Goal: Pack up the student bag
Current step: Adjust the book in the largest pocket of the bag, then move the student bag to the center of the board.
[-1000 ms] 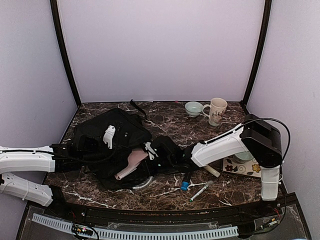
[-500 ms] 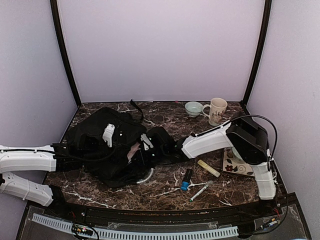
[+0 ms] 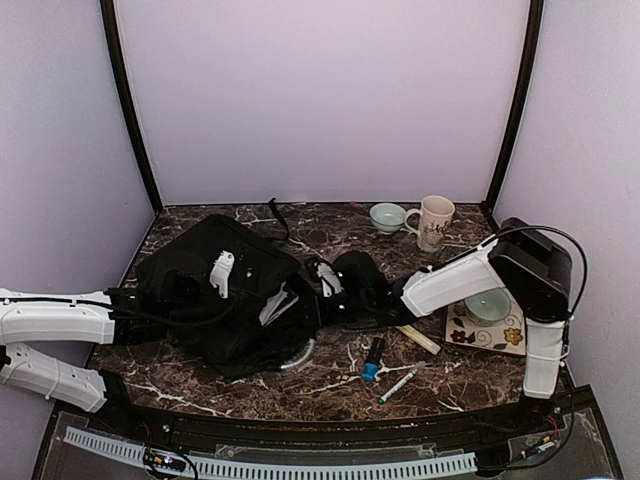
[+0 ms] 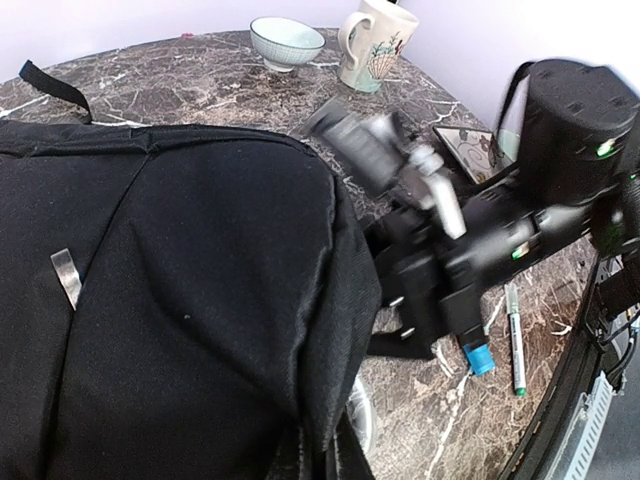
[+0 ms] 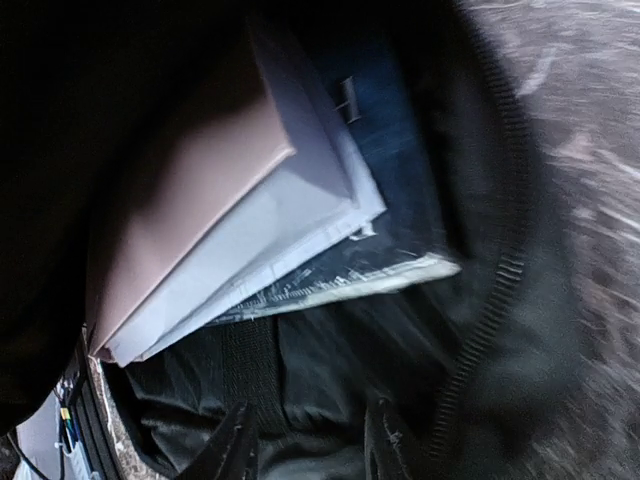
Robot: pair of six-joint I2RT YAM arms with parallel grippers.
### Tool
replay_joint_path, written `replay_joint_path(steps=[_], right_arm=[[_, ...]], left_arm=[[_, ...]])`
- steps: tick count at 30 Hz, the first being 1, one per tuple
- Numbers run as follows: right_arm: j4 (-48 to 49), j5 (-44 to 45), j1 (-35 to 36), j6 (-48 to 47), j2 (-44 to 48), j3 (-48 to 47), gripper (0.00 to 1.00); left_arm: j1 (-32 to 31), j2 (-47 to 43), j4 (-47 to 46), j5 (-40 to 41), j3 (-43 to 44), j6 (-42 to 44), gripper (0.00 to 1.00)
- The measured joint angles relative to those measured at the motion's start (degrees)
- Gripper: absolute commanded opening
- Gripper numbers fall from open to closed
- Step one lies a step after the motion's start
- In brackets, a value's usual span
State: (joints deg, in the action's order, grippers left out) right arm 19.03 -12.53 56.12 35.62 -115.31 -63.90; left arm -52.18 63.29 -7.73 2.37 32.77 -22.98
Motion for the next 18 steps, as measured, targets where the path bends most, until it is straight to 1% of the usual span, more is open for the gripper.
replay_joint_path(steps=[4, 7, 8, 13, 18], right_arm=[[0.3, 3.6, -1.2, -1.0, 7.4, 5.8, 0.55], [-0.2, 7.6, -1.4, -1.9, 10.9, 7.5, 0.71], [-0.7, 9.3, -1.5, -2.1, 11.5, 7.6, 0.74], [-6.3, 17.1, -1.5, -4.0, 10.4, 4.9, 0.78], [-10.3, 19.9, -1.5, -5.1, 5.4, -1.0, 0.79]], left_arm=[[-0.1, 1.9, -0.7, -0.4, 0.0, 0.6, 0.00], [-0.1, 3.2, -1.0, -1.2, 0.0, 1.2, 0.00], [-0.1, 3.5, -1.0, -1.4, 0.0, 1.4, 0.00], [-0.1, 3.8, -1.3, -1.5, 0.0, 1.7, 0.00], [-0.1, 3.8, -1.7, -1.6, -0.4, 1.8, 0.00]])
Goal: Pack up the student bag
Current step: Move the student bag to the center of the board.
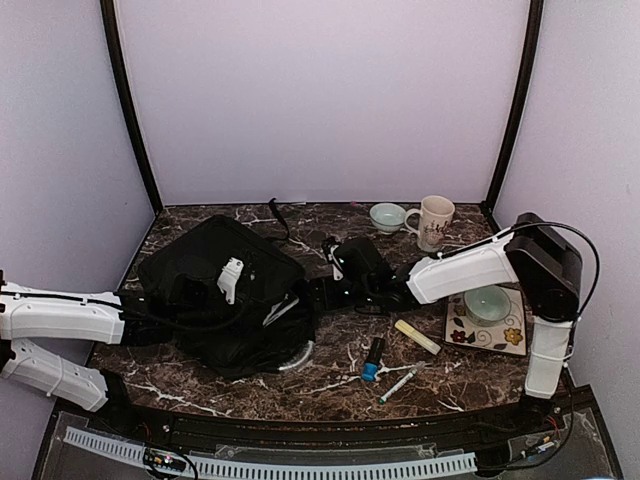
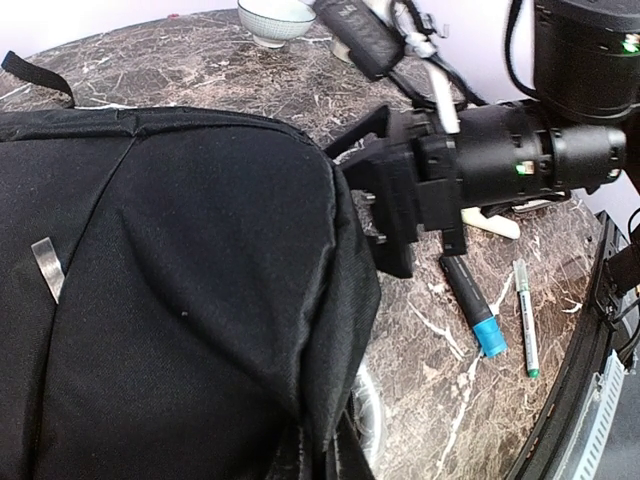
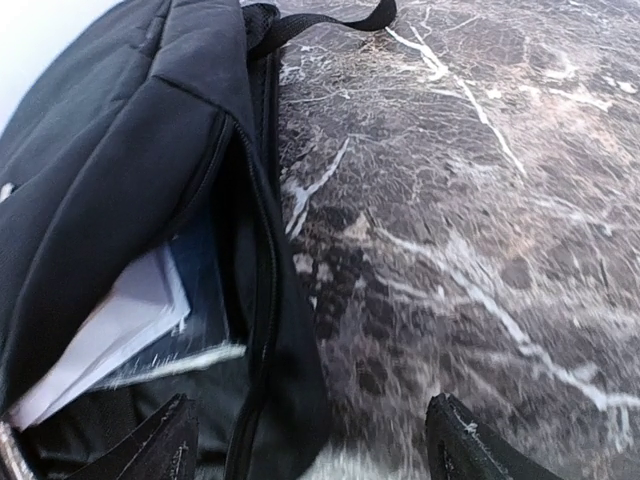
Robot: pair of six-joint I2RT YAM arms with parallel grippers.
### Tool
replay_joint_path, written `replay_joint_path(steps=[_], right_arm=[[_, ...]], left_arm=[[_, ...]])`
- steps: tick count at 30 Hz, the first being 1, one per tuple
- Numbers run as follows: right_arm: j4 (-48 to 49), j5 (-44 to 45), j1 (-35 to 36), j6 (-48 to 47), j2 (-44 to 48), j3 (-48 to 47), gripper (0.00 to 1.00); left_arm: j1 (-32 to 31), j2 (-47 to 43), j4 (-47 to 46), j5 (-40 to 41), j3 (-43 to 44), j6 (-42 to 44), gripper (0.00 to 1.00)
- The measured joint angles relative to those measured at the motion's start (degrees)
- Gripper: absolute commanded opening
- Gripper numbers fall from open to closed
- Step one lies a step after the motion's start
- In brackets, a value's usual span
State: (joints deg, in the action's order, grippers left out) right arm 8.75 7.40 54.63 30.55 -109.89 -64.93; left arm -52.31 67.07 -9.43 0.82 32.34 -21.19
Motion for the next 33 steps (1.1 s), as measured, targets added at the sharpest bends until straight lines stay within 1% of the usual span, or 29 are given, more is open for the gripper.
replay_joint_path(steps=[4, 12, 15, 18, 20, 22, 24, 25, 28, 30, 33], right_arm=[[-2.7, 1.5, 0.2, -0.3, -4.1, -4.8, 0.79], [-6.8, 4.3, 1.1, -0.7, -7.4, -8.8, 0.76], [-8.4, 5.5, 2.0, -1.0, -8.7, -11.0, 0.71], [-10.0, 7.0, 2.8, -1.4, -9.5, -12.5, 0.62], [-11.0, 8.3, 3.4, -1.5, -9.8, -13.4, 0.52], [-11.6, 9.4, 4.0, -1.4, -10.0, -13.7, 0.44], [-12.2, 10.2, 4.6, -1.5, -10.1, -13.7, 0.34], [-12.2, 10.5, 4.8, -1.3, -10.1, -13.6, 0.25], [-11.6, 10.7, 5.1, -1.2, -10.0, -12.9, 0.09], [-10.8, 10.8, 5.2, -0.6, -9.9, -11.6, 0.06], [-8.2, 10.4, 5.2, 0.2, -8.9, -8.7, 0.03]], left_arm=[[-0.1, -0.3, -1.3, -0.2, -1.4, 0.0, 0.00], [-0.3, -1.2, -1.7, -0.2, -2.6, 0.0, 0.00], [-0.3, -1.3, -1.8, -0.2, -2.7, 0.0, 0.00], [-0.3, -1.8, -1.9, -0.1, -3.1, 0.0, 0.00], [-0.3, -2.4, -1.9, -0.1, -3.4, 0.0, 0.00], [-0.3, -2.8, -1.8, -0.1, -3.7, 0.0, 0.00], [-0.3, -3.2, -1.8, -0.2, -3.9, 0.0, 0.00], [-0.3, -3.3, -1.8, -0.2, -4.0, 0.0, 0.00], [-0.4, -3.3, -1.8, -0.4, -4.2, 0.0, 0.00], [-0.4, -3.1, -1.8, -0.7, -4.2, 0.1, 0.00], [-0.4, -1.9, -2.0, -1.4, -4.2, 0.3, 0.00]])
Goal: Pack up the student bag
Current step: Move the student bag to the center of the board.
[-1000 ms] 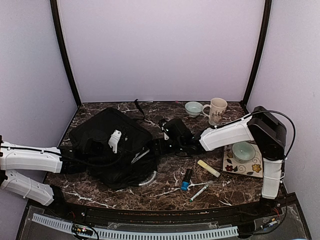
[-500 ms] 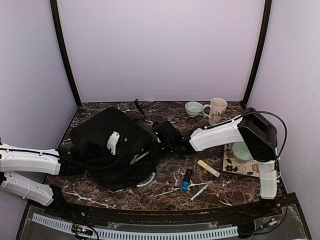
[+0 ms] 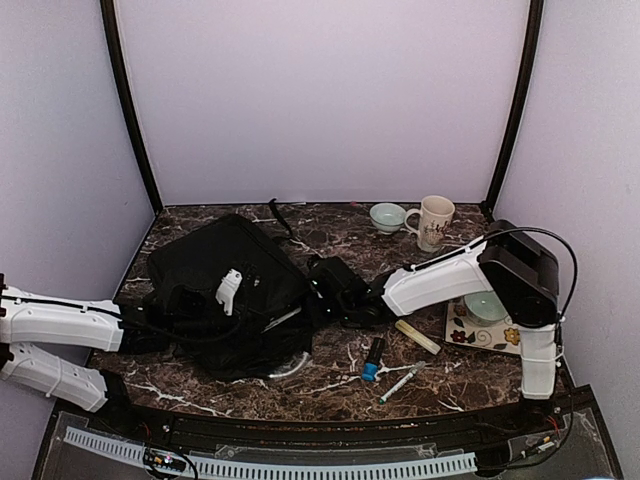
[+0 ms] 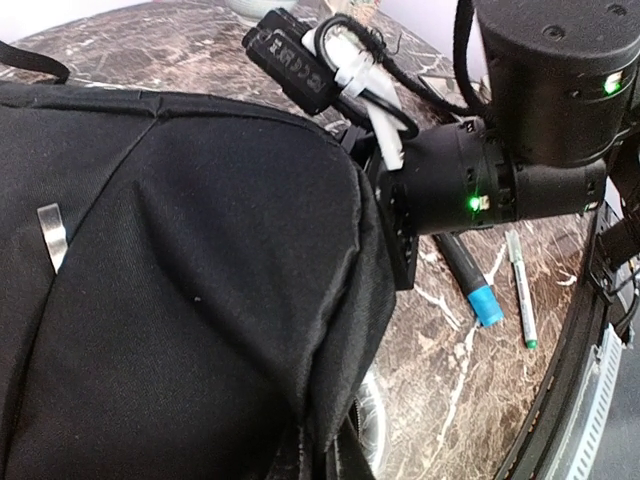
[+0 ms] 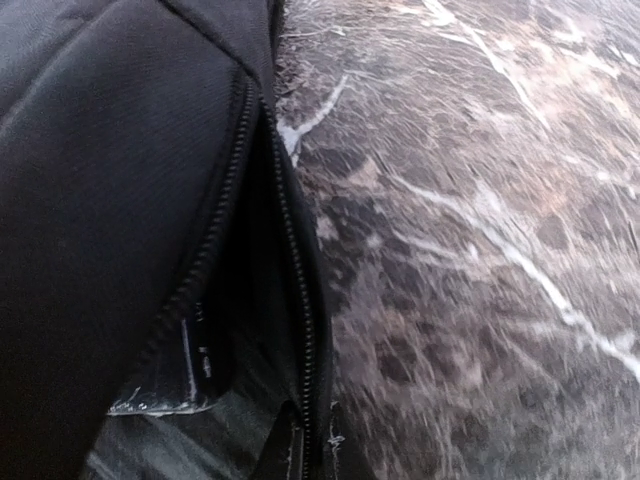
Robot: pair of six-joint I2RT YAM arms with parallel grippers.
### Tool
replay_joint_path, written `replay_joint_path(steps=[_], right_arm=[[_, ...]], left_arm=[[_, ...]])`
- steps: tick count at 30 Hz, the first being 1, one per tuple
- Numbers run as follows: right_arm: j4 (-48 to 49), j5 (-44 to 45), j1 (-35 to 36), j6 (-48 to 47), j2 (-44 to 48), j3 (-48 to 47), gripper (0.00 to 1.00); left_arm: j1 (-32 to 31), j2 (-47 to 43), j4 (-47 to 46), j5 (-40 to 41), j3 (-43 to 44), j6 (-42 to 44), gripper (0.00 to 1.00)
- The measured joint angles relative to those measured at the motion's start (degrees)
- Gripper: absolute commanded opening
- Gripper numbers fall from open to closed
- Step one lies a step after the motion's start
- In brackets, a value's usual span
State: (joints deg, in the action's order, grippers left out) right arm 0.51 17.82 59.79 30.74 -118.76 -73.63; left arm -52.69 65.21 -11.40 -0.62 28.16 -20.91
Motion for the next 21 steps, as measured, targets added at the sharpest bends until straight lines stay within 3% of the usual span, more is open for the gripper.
replay_joint_path(steps=[7, 11, 14, 19, 21], right_arm=[[2.5, -0.6, -0.2, 1.8, 8.3, 10.0, 0.03], [3.8, -0.7, -1.6, 2.8, 12.5, 16.0, 0.08], [4.8, -0.9, -2.8, 3.4, 15.0, 19.5, 0.17], [5.2, -1.1, -3.4, 3.5, 19.7, 24.2, 0.40], [5.1, -1.3, -3.5, 3.5, 21.4, 25.2, 0.46]], left_arm=[[-0.5, 5.4, -2.4, -3.2, 2.2, 0.1, 0.00], [-1.1, 10.9, -4.1, -6.0, 6.0, 0.1, 0.00], [-1.6, 14.1, -5.0, -7.2, 8.4, -0.1, 0.00], [-2.0, 16.7, -5.3, -7.7, 10.5, -0.3, 0.00], [-2.0, 16.9, -5.3, -7.7, 10.5, -0.3, 0.04]])
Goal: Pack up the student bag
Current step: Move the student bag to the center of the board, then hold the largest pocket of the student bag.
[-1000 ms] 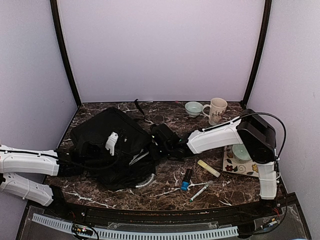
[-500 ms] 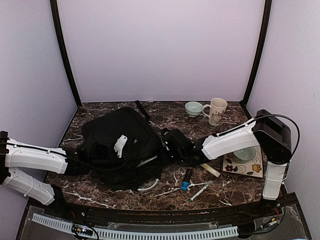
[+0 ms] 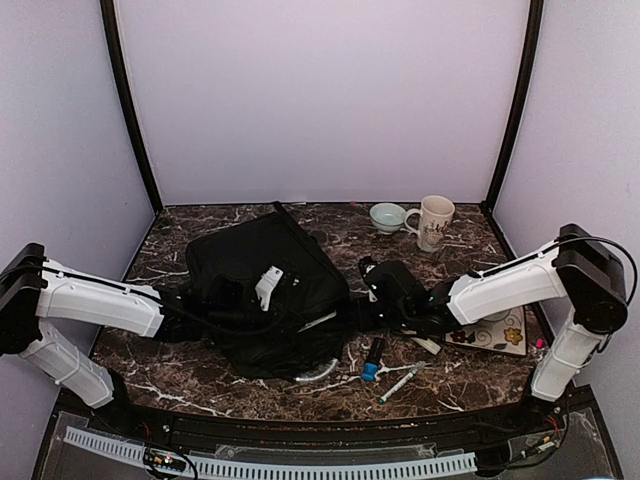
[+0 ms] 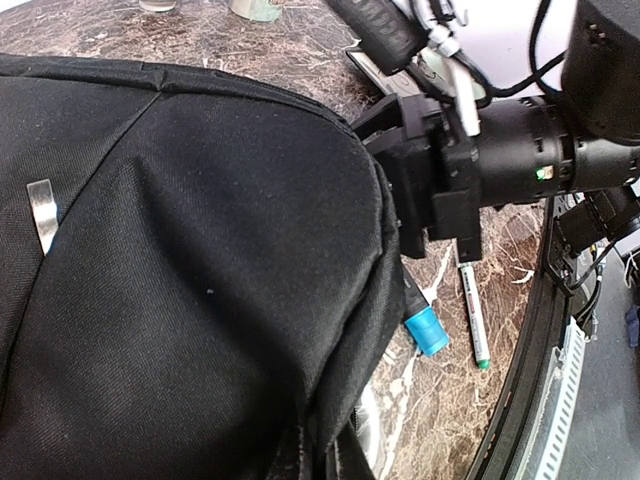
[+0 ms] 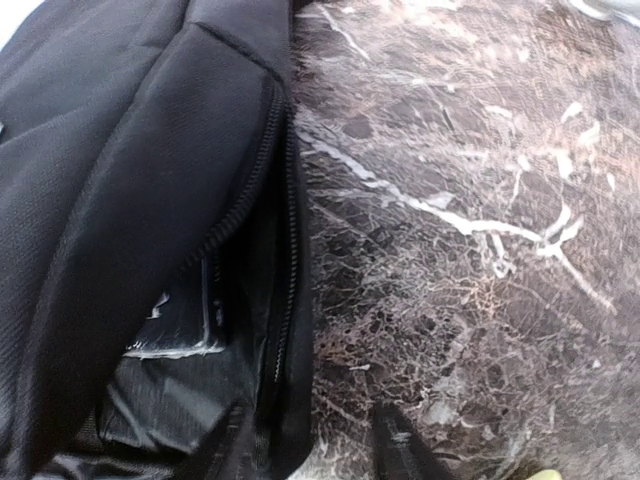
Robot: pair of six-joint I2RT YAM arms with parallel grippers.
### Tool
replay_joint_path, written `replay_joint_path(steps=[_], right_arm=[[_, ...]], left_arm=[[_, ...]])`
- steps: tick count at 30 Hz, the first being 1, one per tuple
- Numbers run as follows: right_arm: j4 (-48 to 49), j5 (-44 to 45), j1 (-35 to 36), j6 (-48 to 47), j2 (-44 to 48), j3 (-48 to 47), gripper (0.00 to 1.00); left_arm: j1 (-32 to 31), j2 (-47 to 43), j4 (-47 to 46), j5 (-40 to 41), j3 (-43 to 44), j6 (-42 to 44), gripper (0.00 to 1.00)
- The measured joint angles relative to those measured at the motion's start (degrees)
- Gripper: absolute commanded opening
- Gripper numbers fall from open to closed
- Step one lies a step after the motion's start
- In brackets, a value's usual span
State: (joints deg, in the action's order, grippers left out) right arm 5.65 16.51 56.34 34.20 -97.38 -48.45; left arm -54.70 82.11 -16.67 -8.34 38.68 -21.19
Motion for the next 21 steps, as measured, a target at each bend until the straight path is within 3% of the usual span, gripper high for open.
replay_joint_path(steps=[5, 9, 16, 21], right_arm=[[-0.2, -0.5, 0.2, -0.2, 3.4, 1.7, 0.57], [-2.1, 0.6, 1.2, -0.7, 6.6, 2.1, 0.59], [-6.3, 5.0, 4.6, -0.6, 14.8, 2.7, 0.61], [-7.4, 6.3, 8.0, -0.6, 18.7, 3.4, 0.60]], left_arm=[[0.0, 0.0, 0.3, 0.0, 0.7, 0.0, 0.14], [-0.2, -1.5, 1.2, 0.3, 0.9, 0.7, 0.26], [-0.2, -10.9, 3.6, 3.9, 0.3, 2.5, 0.68], [-0.2, -20.1, 5.6, 6.6, -1.7, 2.9, 0.71]])
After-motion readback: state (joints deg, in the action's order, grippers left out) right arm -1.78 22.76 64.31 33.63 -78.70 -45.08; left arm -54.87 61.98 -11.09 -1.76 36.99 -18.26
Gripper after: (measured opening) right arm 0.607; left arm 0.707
